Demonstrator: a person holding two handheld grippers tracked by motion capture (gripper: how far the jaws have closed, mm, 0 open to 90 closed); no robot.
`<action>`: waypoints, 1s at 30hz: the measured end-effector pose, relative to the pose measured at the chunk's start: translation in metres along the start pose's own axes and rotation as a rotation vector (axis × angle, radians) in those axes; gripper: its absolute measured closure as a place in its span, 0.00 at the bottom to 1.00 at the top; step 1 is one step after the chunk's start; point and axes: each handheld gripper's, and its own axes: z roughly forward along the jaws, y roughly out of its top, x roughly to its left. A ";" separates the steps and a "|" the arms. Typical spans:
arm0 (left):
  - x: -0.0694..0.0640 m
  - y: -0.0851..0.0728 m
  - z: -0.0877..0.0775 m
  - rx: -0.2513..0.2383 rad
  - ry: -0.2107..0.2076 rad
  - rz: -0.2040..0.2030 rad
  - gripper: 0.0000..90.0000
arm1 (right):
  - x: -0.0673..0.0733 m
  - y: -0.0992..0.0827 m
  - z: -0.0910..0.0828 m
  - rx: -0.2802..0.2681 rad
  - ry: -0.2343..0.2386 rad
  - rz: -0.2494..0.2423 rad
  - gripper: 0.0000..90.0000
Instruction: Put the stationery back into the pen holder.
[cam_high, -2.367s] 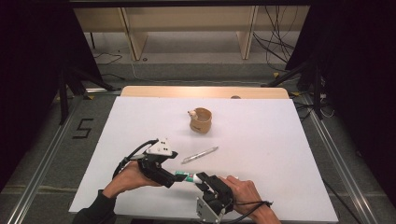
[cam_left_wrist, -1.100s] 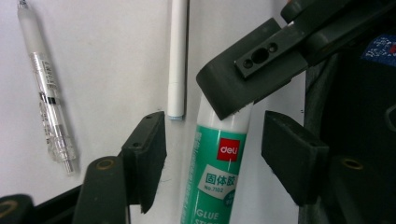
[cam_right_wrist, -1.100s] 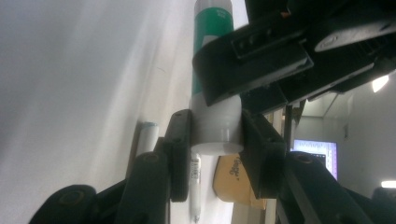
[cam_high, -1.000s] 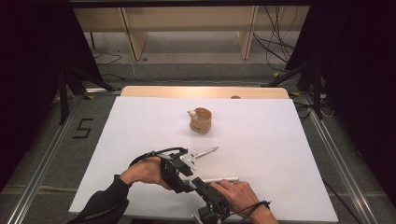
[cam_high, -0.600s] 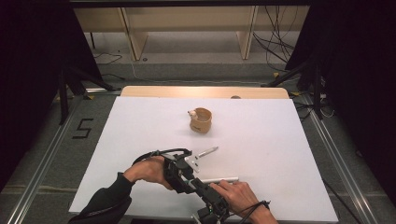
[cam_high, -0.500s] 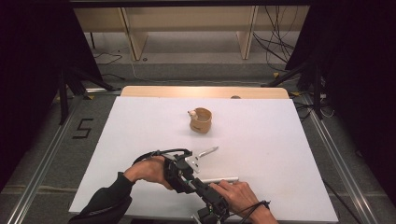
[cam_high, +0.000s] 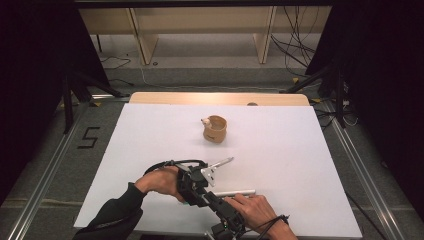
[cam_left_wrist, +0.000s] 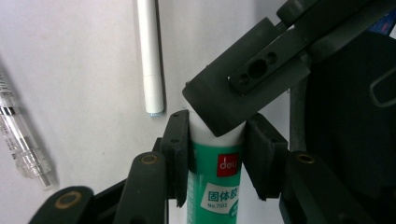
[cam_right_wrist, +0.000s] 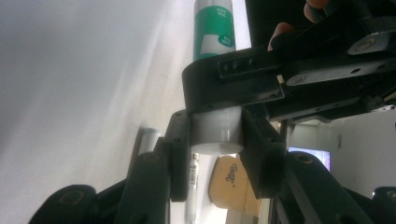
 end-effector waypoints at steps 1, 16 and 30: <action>0.000 0.000 0.000 0.000 0.000 0.000 0.71 | 0.000 0.000 0.000 0.000 0.000 0.000 0.73; 0.004 -0.009 -0.001 0.000 -0.013 -0.055 0.72 | -0.003 -0.008 -0.007 0.007 -0.002 0.032 0.53; 0.021 -0.019 -0.014 -0.194 0.112 -0.236 0.72 | -0.006 -0.035 -0.027 0.065 -0.005 0.362 0.44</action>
